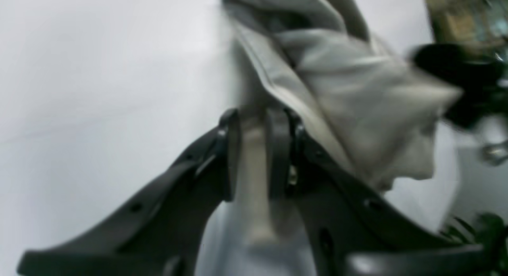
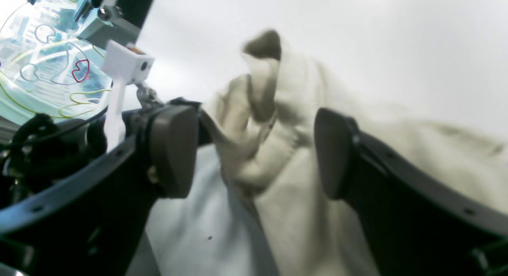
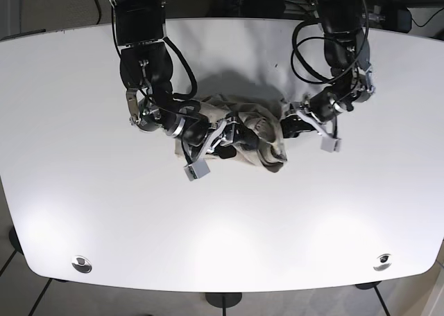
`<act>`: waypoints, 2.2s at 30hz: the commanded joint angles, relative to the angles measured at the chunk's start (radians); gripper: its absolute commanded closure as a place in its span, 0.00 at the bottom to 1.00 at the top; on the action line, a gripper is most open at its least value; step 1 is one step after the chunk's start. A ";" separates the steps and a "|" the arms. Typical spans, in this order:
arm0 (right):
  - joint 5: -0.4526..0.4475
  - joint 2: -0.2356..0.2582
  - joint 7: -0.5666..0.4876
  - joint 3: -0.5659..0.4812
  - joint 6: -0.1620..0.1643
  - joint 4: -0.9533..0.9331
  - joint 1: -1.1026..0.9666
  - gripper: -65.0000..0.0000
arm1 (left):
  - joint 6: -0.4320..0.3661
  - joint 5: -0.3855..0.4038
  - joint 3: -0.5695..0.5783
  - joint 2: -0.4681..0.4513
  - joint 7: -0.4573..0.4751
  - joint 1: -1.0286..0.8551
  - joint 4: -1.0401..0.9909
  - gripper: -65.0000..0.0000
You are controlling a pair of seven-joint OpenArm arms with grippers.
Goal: Fold the T-shirt properly
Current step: 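Press and tuck the bundled shirt with the right gripper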
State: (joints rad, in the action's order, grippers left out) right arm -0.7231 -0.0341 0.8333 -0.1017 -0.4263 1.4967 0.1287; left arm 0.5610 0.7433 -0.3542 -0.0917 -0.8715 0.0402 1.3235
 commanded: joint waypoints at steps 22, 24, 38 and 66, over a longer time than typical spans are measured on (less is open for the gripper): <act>0.492 -0.088 -0.085 -0.255 -0.016 0.029 0.036 0.25 | 0.009 -0.224 -0.003 -0.184 -0.021 -0.224 0.423 0.84; 0.494 -0.086 -0.124 -0.257 -0.016 -0.034 0.065 0.35 | 0.009 -0.224 -0.032 -0.182 -0.021 -0.240 0.423 0.84; 0.498 -0.066 -0.225 -0.413 -0.007 -0.113 0.085 0.84 | 0.104 -0.230 -0.122 -0.179 -0.021 -0.270 0.416 0.84; 0.589 -0.066 -0.245 -0.448 0.091 -0.040 0.047 0.89 | 0.106 -0.230 -0.121 -0.178 -0.021 -0.268 0.353 0.84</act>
State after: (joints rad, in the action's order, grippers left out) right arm -0.1268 -0.0891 0.6163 -0.5510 -0.3328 1.4353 0.1555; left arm 0.6601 0.4942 -0.4706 -0.2554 -0.9123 -0.2352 1.6619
